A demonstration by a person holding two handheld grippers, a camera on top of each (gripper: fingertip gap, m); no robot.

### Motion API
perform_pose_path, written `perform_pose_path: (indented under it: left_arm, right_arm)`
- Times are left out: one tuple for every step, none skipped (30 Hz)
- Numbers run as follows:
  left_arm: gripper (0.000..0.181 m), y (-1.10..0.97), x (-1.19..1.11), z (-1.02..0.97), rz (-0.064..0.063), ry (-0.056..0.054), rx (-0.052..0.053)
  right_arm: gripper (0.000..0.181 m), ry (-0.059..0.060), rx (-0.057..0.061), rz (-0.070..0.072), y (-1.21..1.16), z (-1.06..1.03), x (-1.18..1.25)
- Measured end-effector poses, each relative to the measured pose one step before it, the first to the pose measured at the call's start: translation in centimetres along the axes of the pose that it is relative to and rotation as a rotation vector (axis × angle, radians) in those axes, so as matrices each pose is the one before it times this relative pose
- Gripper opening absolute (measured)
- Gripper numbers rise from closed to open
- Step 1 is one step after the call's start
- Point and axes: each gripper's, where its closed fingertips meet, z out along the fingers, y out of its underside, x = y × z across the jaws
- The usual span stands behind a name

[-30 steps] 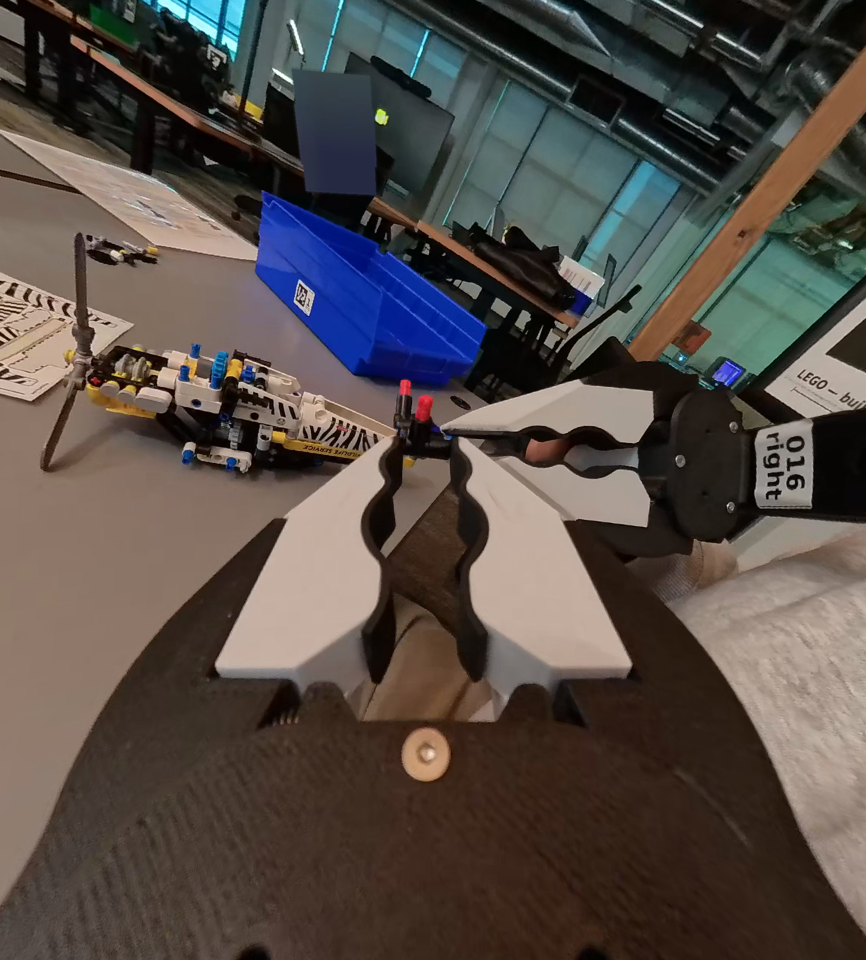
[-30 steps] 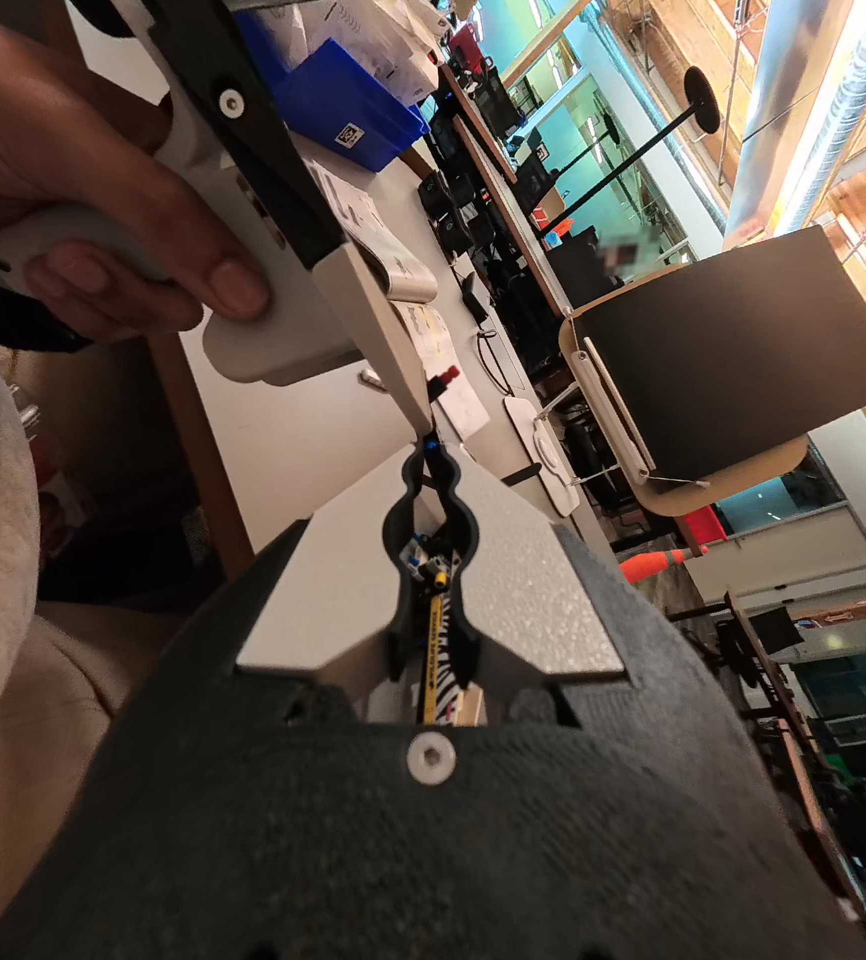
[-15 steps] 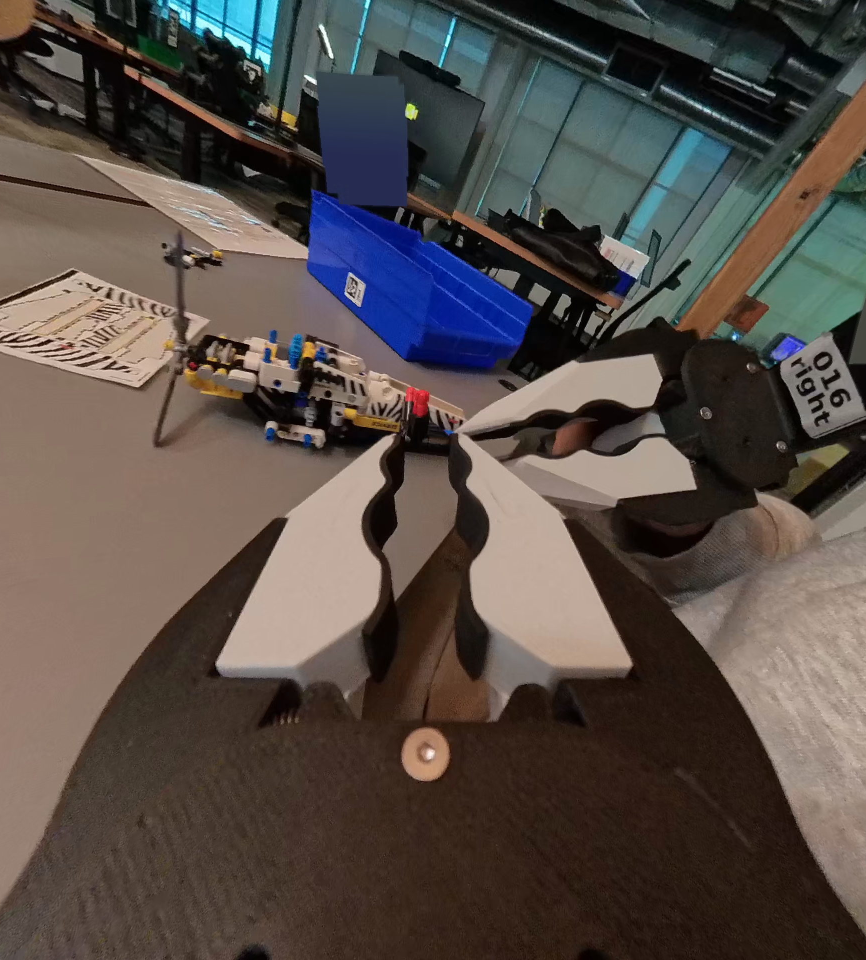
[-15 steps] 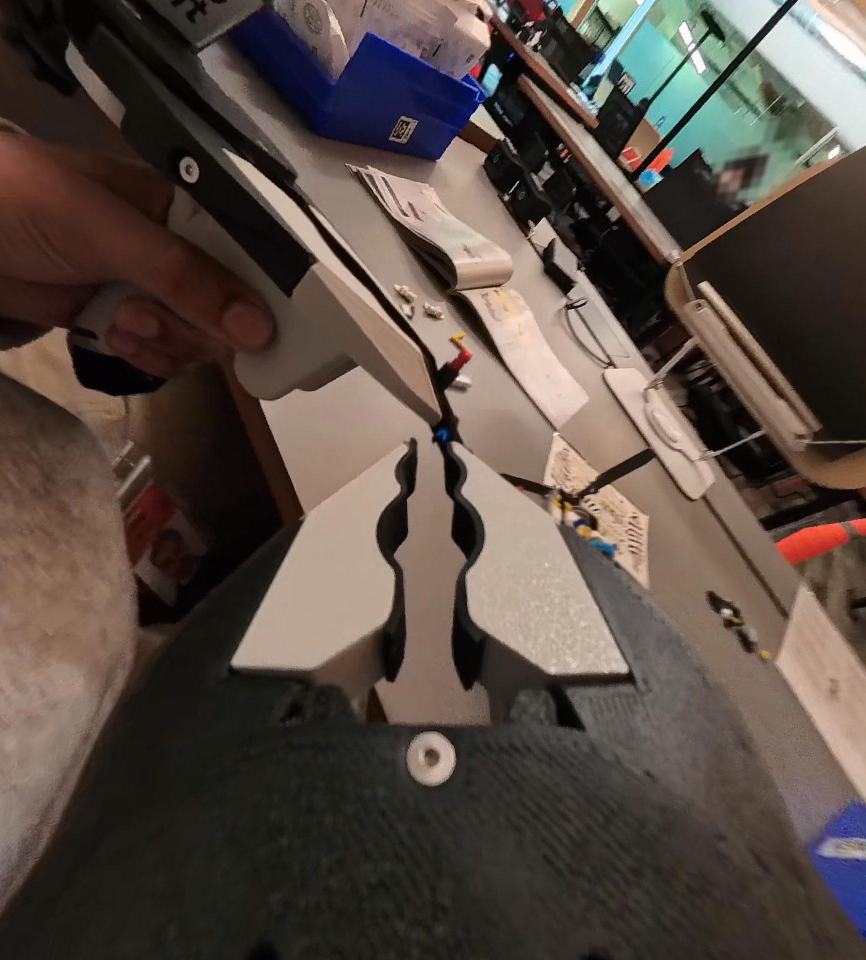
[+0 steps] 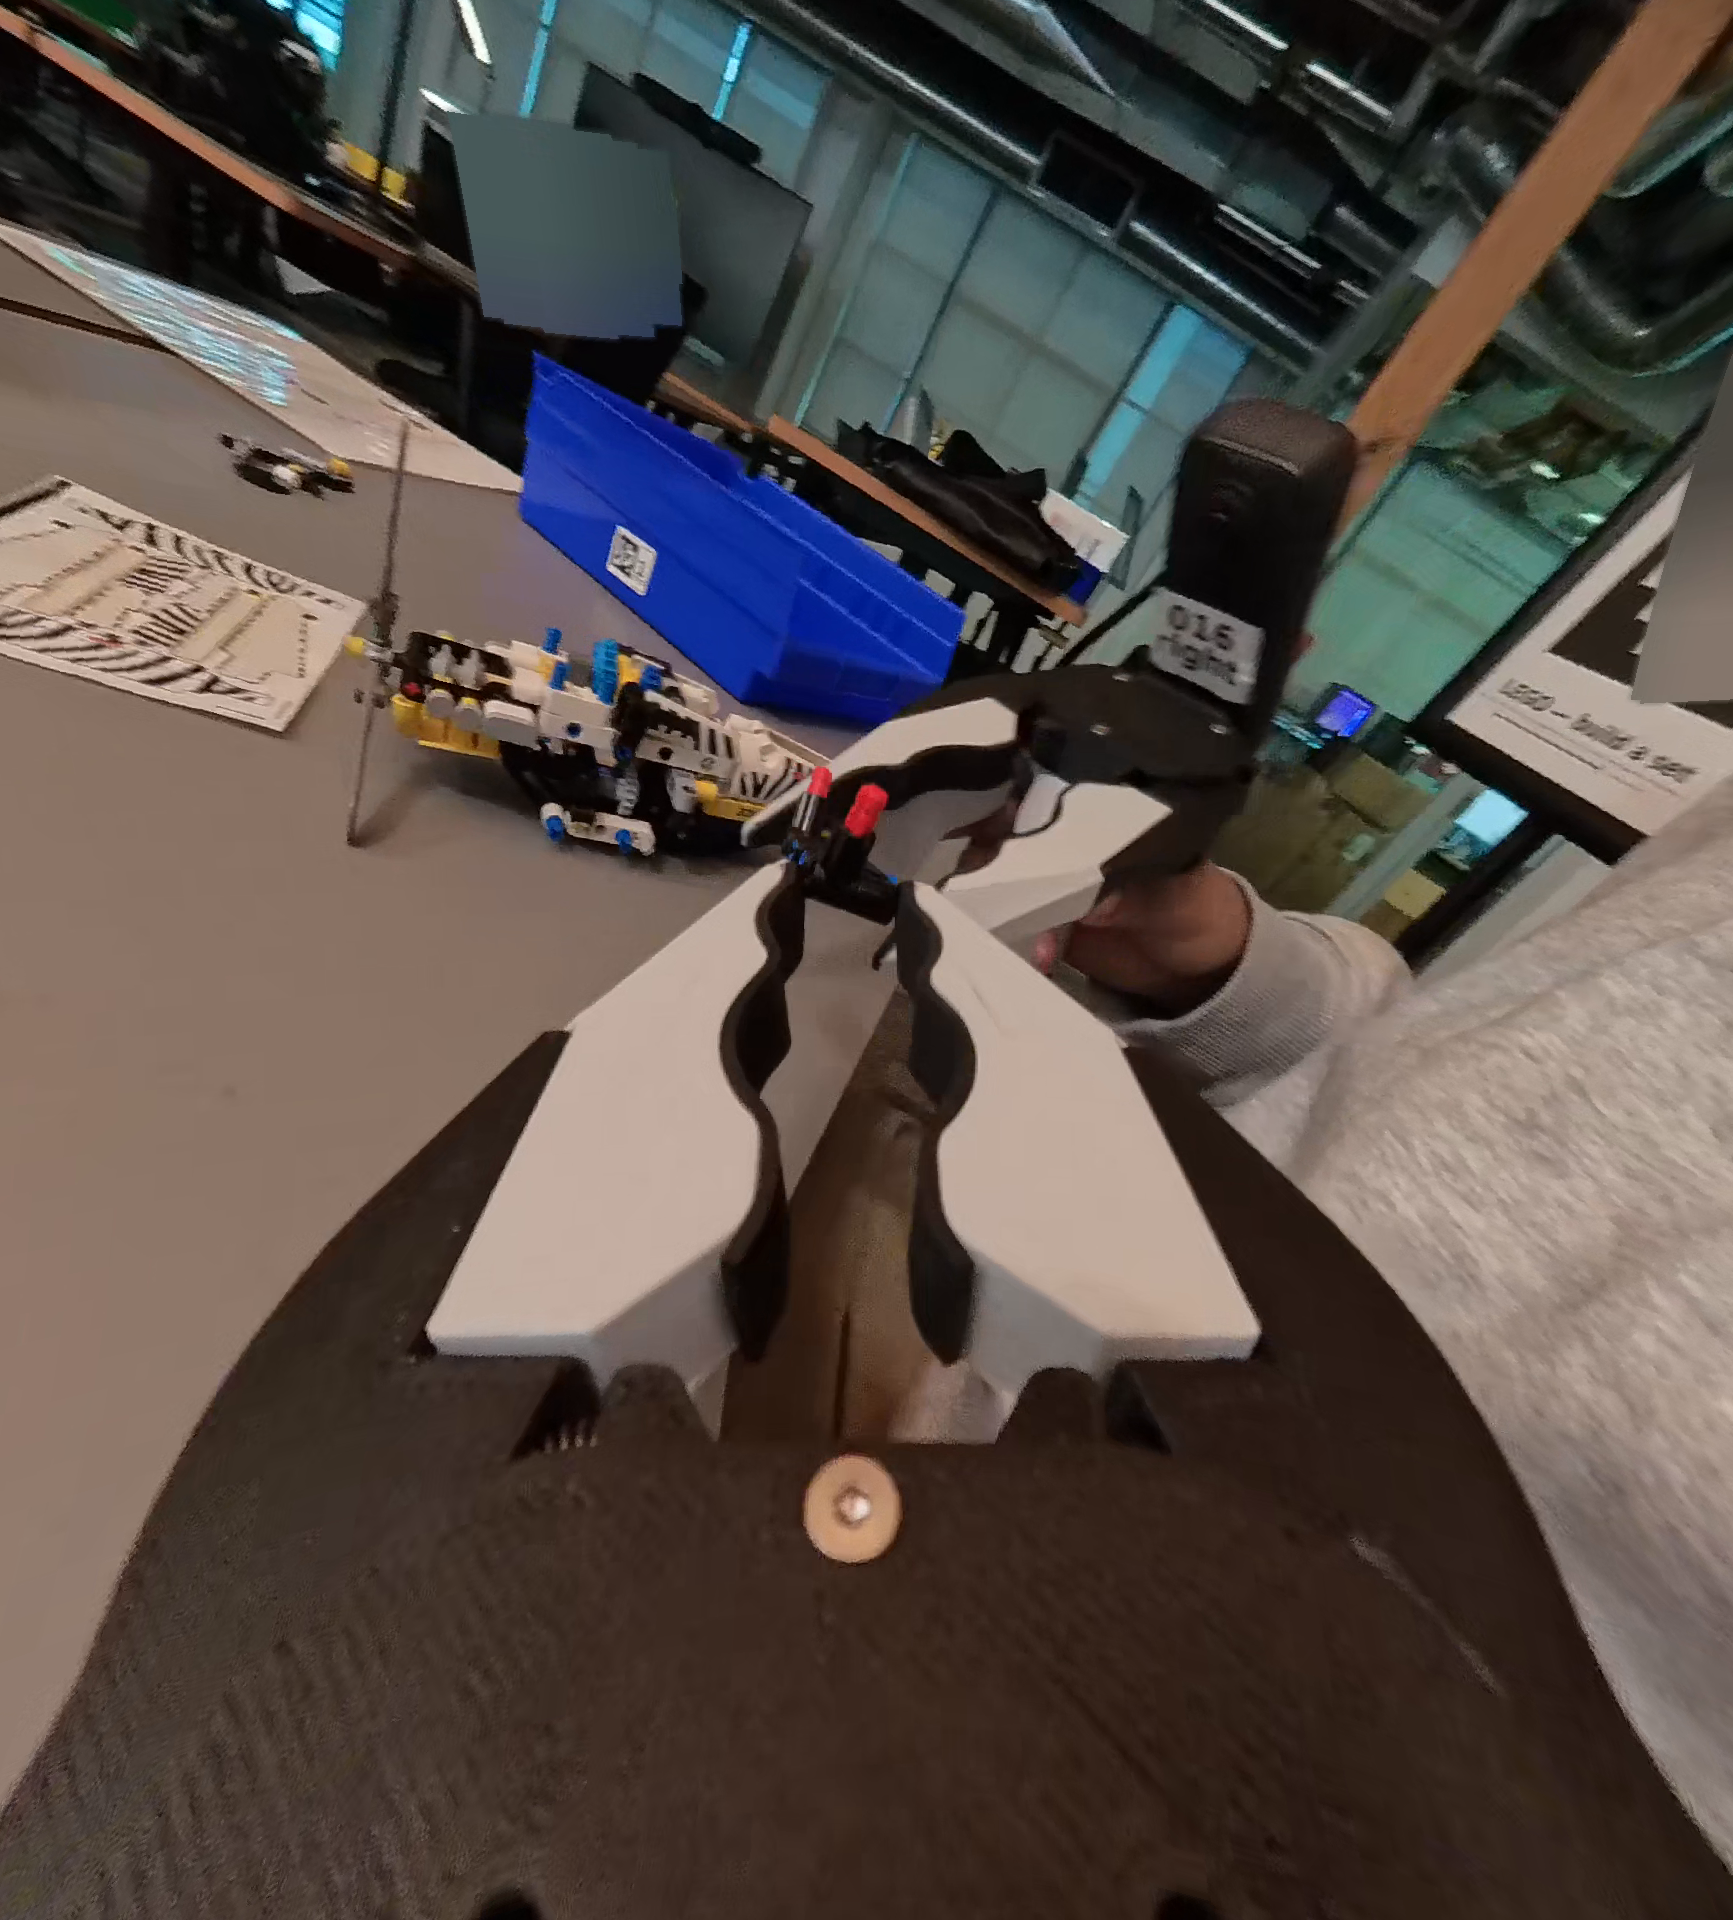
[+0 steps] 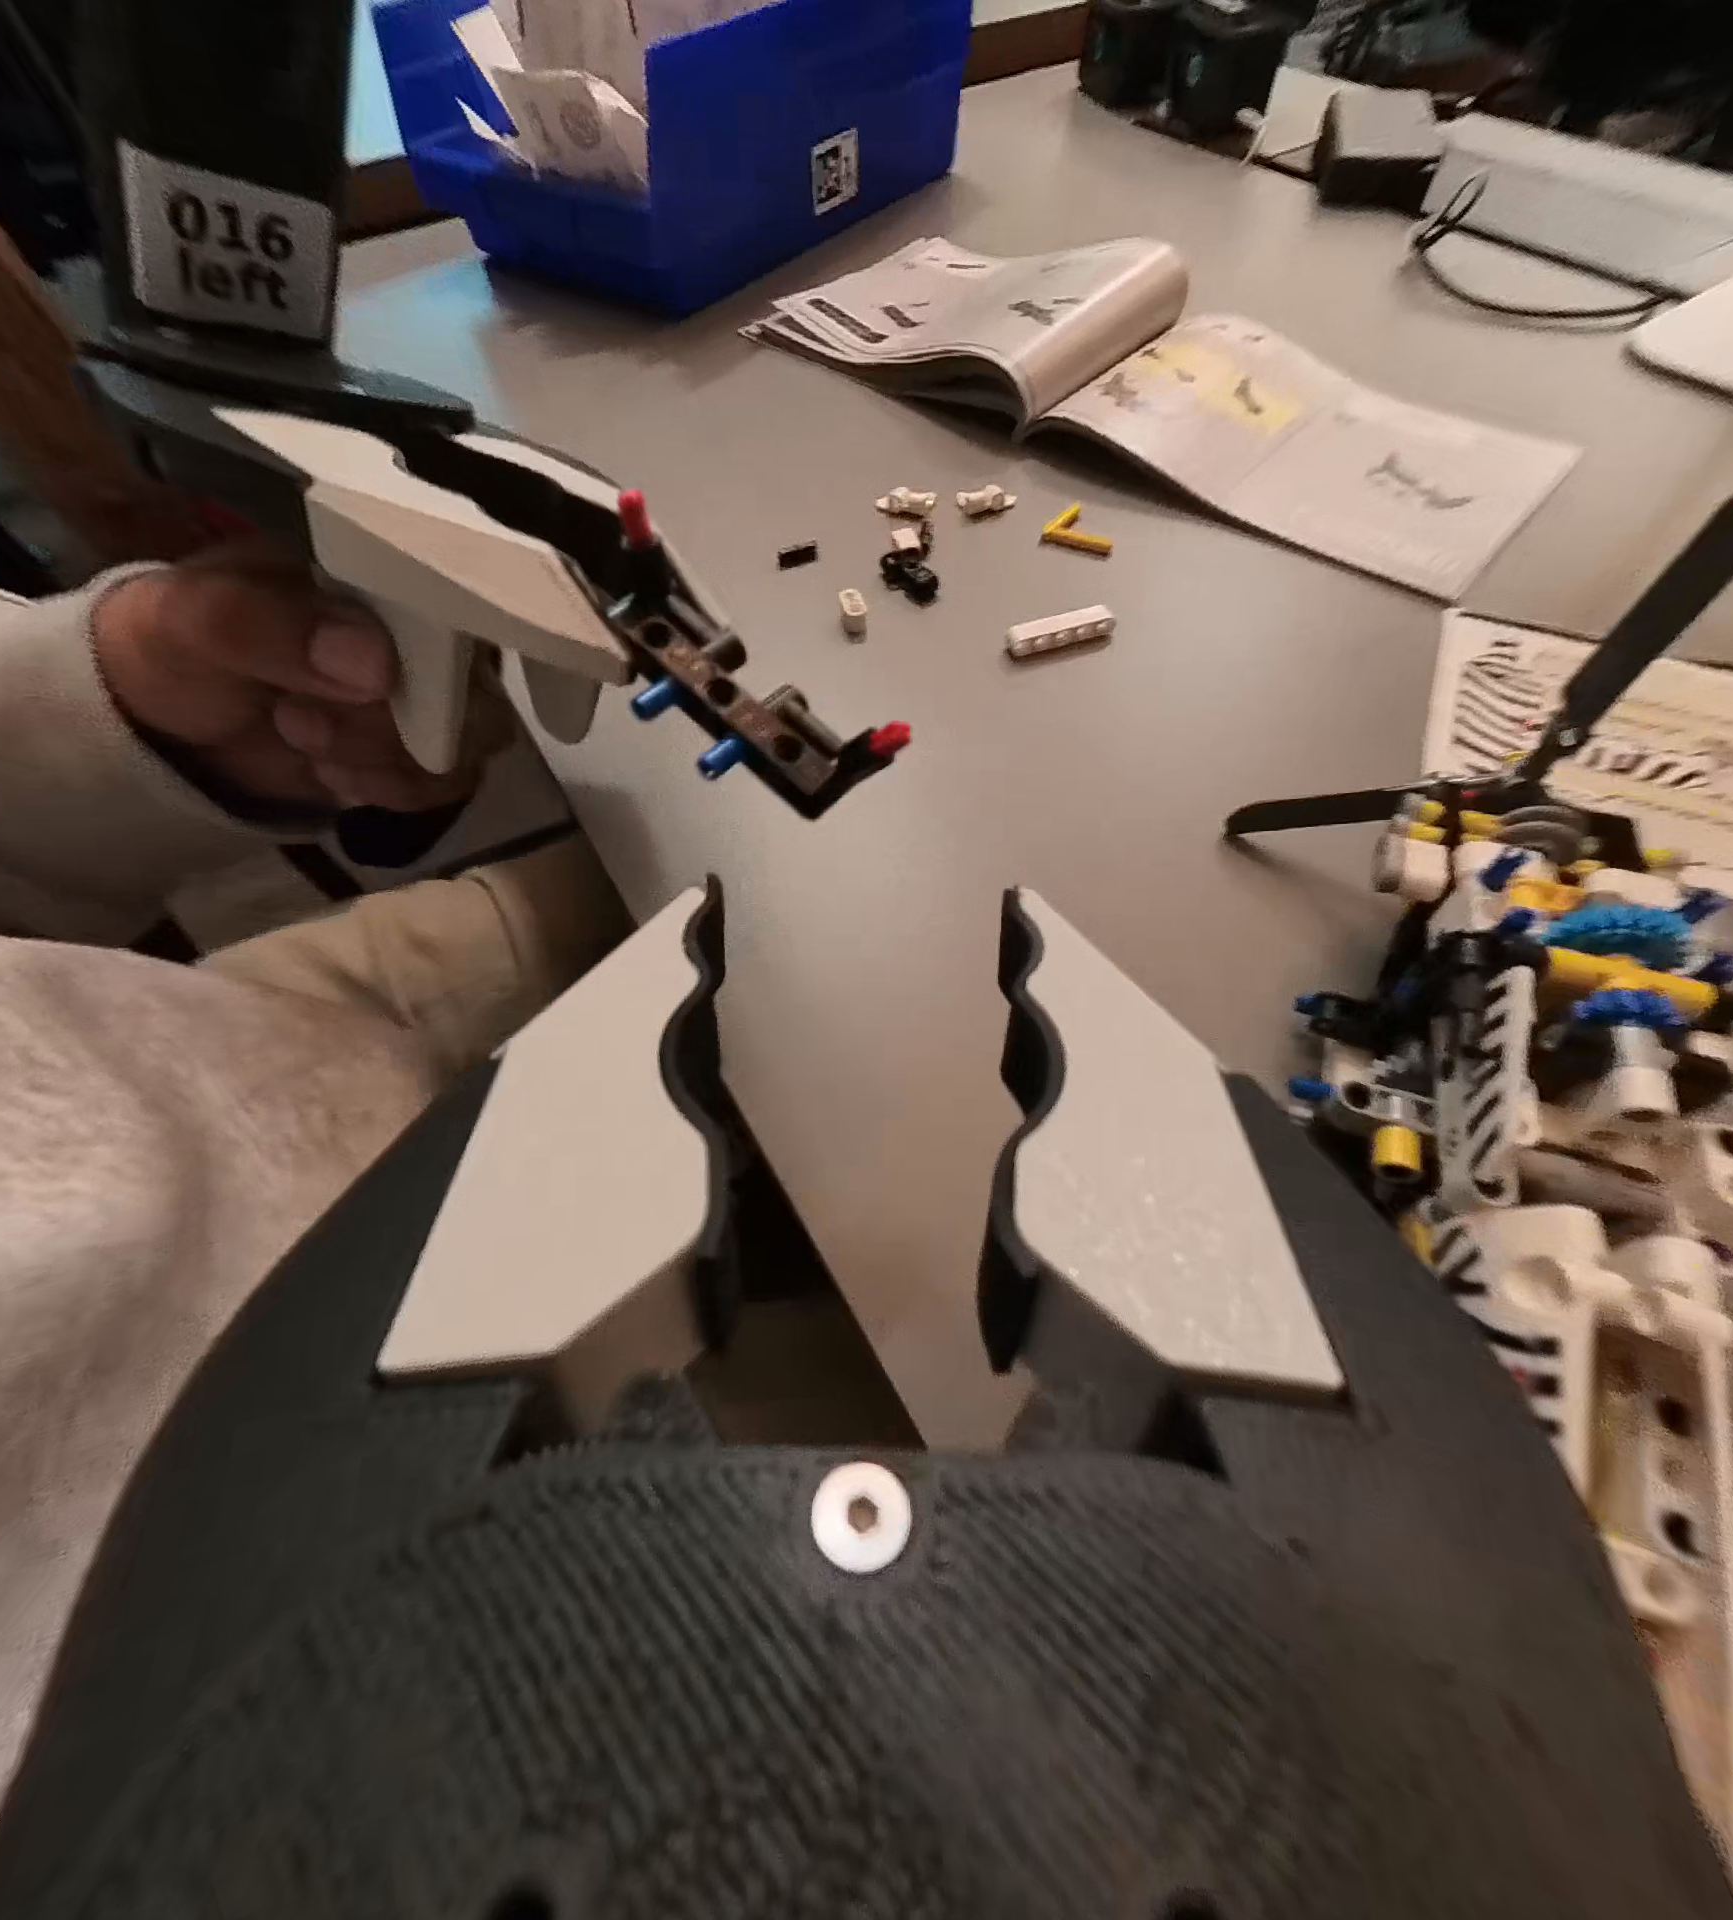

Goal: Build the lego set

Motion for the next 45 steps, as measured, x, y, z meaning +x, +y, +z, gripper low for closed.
perform_pose_path:
  left_arm:
    - [0.015, 0.09, 0.113, -0.094, -0.0114, 0.0221, -0.0044]
    - [0.015, 0.121, 0.017, -0.081, -0.0075, 0.0133, -0.0046]
    - [0.015, 0.157, -0.067, -0.038, 0.0005, 0.0038, -0.0061]
    - [0.015, 0.155, -0.069, -0.028, 0.0074, -0.001, -0.0046]
    - [0.015, 0.139, 0.007, 0.0, 0.0082, 0.0015, -0.0048]
    - [0.015, 0.159, 0.072, 0.039, 0.0051, 0.0049, -0.0072]
    - [0.015, 0.124, 0.014, 0.037, 0.0041, 0.0012, -0.0061]
    - [0.015, 0.117, -0.001, 0.009, 0.0064, 0.0006, -0.0061]
    - [0.015, 0.159, 0.043, 0.035, 0.0052, 0.0048, -0.0099]
    - [0.015, 0.177, 0.028, 0.03, 0.005, 0.0029, -0.0118]
    - [0.015, 0.2, -0.086, 0.039, 0.0045, -0.0044, -0.0133]
    - [0.015, 0.209, -0.221, 0.037, 0.0033, -0.0125, -0.0145]
    - [0.015, 0.148, -0.108, 0.04, -0.0002, -0.0052, -0.0107]
    - [0.015, 0.175, -0.167, 0.059, -0.0064, -0.0083, -0.0134]
    - [0.015, 0.215, -0.361, 0.061, -0.0064, -0.0198, -0.0155]
    - [0.015, 0.25, -0.504, 0.074, -0.0055, -0.0282, -0.0168]
    - [0.016, 0.291, -0.558, 0.082, -0.0053, -0.0313, -0.0184]
    - [0.02, 0.403, -0.717, 0.135, -0.0074, -0.0414, -0.0246]
    - [0.028, 0.457, -0.752, 0.183, -0.0081, -0.0458, -0.0282]
    - [0.027, 0.392, -0.621, 0.163, 0.0022, -0.041, -0.0238]
    - [0.028, 0.22, -0.485, 0.116, 0.0146, -0.0376, -0.0124]
    - [0.027, 0.071, -0.384, 0.067, 0.0157, -0.0347, -0.0029]
    - [0.027, -0.026, -0.138, 0.059, 0.0129, -0.0199, -0.0007]
    - [0.027, 0.072, -0.172, 0.072, 0.0094, -0.0194, -0.0086]
    - [0.027, 0.221, -0.237, 0.114, 0.0103, -0.0219, -0.0188]
    - [0.027, 0.272, -0.096, 0.123, 0.0139, -0.0127, -0.0222]
    - [0.027, 0.268, 0.107, 0.147, 0.0156, -0.0019, -0.0213]
    - [0.028, 0.236, 0.1, 0.127, 0.0156, -0.0037, -0.0189]
    - [0.029, 0.074, 0.1, 0.071, 0.0175, -0.006, -0.008]
    - [0.03, 0.094, 0.037, 0.07, 0.0165, -0.0079, -0.0087]
    - [0.03, 0.054, 0.003, 0.068, 0.0113, -0.0087, -0.0059]
    - [0.031, -0.003, 0.023, 0.079, 0.0058, -0.0044, -0.0024]
    - [0.033, -0.022, 0.111, 0.085, 0.0028, 0.0044, -0.0002]
    - [0.034, -0.039, 0.092, 0.089, 0.0002, 0.0046, 0.0001]
    - [0.034, -0.036, -0.011, 0.072, -0.0021, -0.0008, -0.0006]
    - [0.034, -0.011, -0.051, 0.044, -0.0016, -0.0027, -0.0019]
    - [0.034, 0.015, -0.034, 0.012, -0.0007, -0.0035, -0.003]
    - [0.035, 0.023, -0.052, -0.009, -0.0003, -0.0051, -0.0024]
    - [0.035, 0.042, -0.008, -0.031, 0.0028, -0.004, -0.0017]
    - [0.035, 0.04, -0.012, -0.044, 0.0043, -0.0038, -0.0008]
    - [0.035, 0.036, -0.028, -0.044, 0.0037, -0.0039, 0.0003]
    - [0.035, 0.004, -0.035, -0.056, 0.0018, -0.0029, 0.0018]
    - [0.036, -0.016, -0.058, -0.056, -0.0003, -0.0018, 0.0036]
    - [0.036, -0.061, -0.102, -0.082, -0.0036, -0.0018, 0.0063]
    - [0.036, -0.106, -0.111, -0.113, -0.0077, 0.0, 0.0094]
  right_arm:
    - [0.052, -0.0336, 0.0095, 0.0303, -0.18, 0.179, -0.215]
    - [0.052, -0.0362, 0.0119, 0.0294, -0.23, 0.178, -0.304]
    - [0.052, -0.031, 0.0095, 0.0285, -0.211, 0.175, -0.257]
    - [0.051, -0.0246, 0.0041, 0.0244, -0.109, 0.203, -0.175]
    - [0.049, -0.0205, -0.0031, 0.0175, 0.036, 0.218, -0.159]
    - [0.047, -0.0153, -0.0067, 0.0104, 0.107, 0.22, -0.129]
    - [0.047, -0.0086, -0.0064, 0.0044, 0.129, 0.204, -0.064]
    - [0.046, -0.0074, -0.0033, 0.0015, 0.108, 0.164, -0.092]
    - [0.044, -0.011, 0.0006, 0.0019, 0.04, 0.13, -0.169]
    - [0.042, -0.0103, 0.0014, 0.0049, 0.014, 0.099, -0.155]
    - [0.04, -0.0079, 0.0004, 0.005, 0.038, 0.065, -0.118]
    - [0.033, -0.005, -0.0015, 0.0019, 0.059, 0.048, -0.068]
    - [0.033, 0.006, -0.0055, 0.0, 0.127, 0.024, 0.093]
    - [0.033, 0.0081, -0.0065, -0.0039, 0.146, 0.028, 0.12]
    - [0.033, 0.0115, -0.0028, -0.0035, 0.08, -0.005, 0.177]
    - [0.032, 0.015, -0.0014, -0.0043, 0.05, -0.022, 0.228]
    - [0.032, 0.0153, -0.0018, -0.0068, 0.057, -0.015, 0.229]
    - [0.032, 0.0164, -0.0032, -0.0082, 0.07, 0.002, 0.232]
    - [0.032, 0.021, -0.0098, -0.0107, 0.175, 0.046, 0.317]
    - [0.032, 0.031, -0.0201, -0.0129, 0.346, 0.099, 0.453]
    - [0.032, 0.035, -0.0253, -0.0161, 0.461, 0.146, 0.512]
    - [0.032, 0.0295, -0.0245, -0.0178, 0.445, 0.182, 0.391]
    - [0.032, 0.0246, -0.0203, -0.0144, 0.395, 0.201, 0.292]
    - [0.031, 0.0209, -0.015, -0.0066, 0.292, 0.183, 0.238]
    - [0.031, 0.0129, -0.02, -0.0054, 0.38, 0.223, 0.116]
    - [0.031, 0.0077, -0.023, -0.0063, 0.426, 0.205, 0.026]
    - [0.031, 0.0143, -0.0304, -0.0067, 0.541, 0.19, 0.116]
    - [0.031, 0.0157, -0.0367, -0.0129, 0.619, 0.157, 0.121]
    - [0.031, 0.0147, -0.0305, -0.0203, 0.526, 0.113, 0.077]
    - [0.031, 0.014, -0.0074, -0.0214, 0.154, 0.044, 0.05]
    - [0.031, 0.0068, 0.0066, -0.0138, -0.073, -0.027, -0.048]
    - [0.031, 0.0019, -0.0005, -0.0052, -0.026, 0.047, -0.033]
    - [0.031, -0.0008, 0.0, 0.0008, -0.059, 0.085, -0.021]
    - [0.032, -0.0023, 0.0034, 0.0039, -0.095, 0.082, -0.005]
    - [0.036, -0.0028, 0.0006, 0.0054, -0.058, 0.081, 0.003]
    - [0.041, -0.0028, -0.0027, 0.0049, 0.003, 0.039, -0.007]
    - [0.045, -0.0025, -0.0035, 0.0018, 0.044, -0.019, -0.018]
    - [0.049, -0.0023, -0.0005, -0.0025, 0.029, -0.092, -0.015]
    - [0.051, 0.0041, 0.0019, -0.0043, 0.007, -0.15, 0.081]
    - [0.052, 0.0055, 0.0031, -0.0056, 0.016, -0.189, 0.103]
    - [0.053, -0.0002, 0.006, -0.0052, -0.015, -0.195, 0.037]
    - [0.054, -0.0018, 0.0082, -0.0021, -0.022, -0.179, 0.017]
    - [0.055, -0.0007, 0.0089, 0.0002, -0.012, -0.138, 0.032]
    - [0.056, -0.0015, 0.0105, 0.0, -0.017, -0.105, -0.001]
    - [0.057, -0.0029, 0.0101, 0.0, 0.006, -0.054, -0.061]
